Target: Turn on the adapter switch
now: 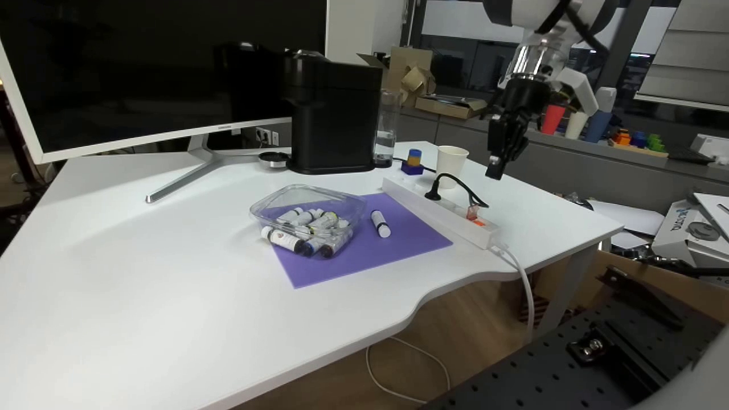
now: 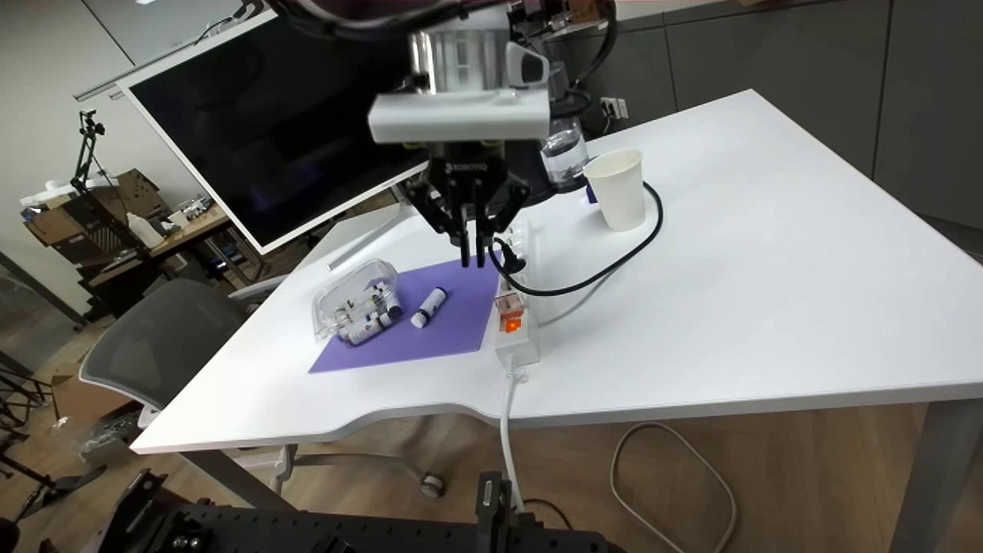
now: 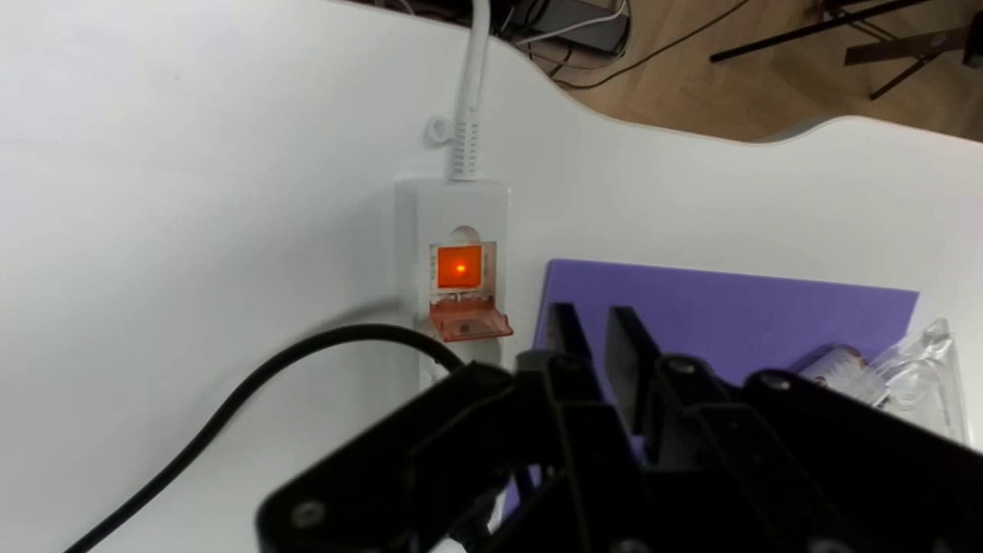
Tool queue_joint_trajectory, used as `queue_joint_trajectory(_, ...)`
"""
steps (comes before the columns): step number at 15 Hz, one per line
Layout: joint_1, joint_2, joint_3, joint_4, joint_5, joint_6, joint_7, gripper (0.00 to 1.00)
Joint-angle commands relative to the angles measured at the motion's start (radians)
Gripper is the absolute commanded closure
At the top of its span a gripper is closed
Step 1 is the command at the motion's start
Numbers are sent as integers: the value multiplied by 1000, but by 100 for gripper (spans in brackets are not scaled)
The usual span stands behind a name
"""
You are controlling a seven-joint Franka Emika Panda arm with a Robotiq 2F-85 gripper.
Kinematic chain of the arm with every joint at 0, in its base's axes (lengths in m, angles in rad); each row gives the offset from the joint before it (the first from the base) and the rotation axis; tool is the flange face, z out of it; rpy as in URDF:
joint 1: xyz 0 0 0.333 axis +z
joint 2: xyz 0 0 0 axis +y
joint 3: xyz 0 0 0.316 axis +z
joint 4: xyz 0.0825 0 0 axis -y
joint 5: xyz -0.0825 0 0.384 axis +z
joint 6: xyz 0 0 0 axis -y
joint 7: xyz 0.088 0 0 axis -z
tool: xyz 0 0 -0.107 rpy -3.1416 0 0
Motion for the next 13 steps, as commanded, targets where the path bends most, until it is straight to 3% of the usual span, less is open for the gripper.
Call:
queue_joint_trajectory(1,62,-196,-60,-76,-96,-75,124,53)
queue_joint_trajectory(9,127,-371,-105,-92,-200,-192,372,1)
queue_joint_trajectory(13,140,-359,-115,-91,-224,-224,443,0)
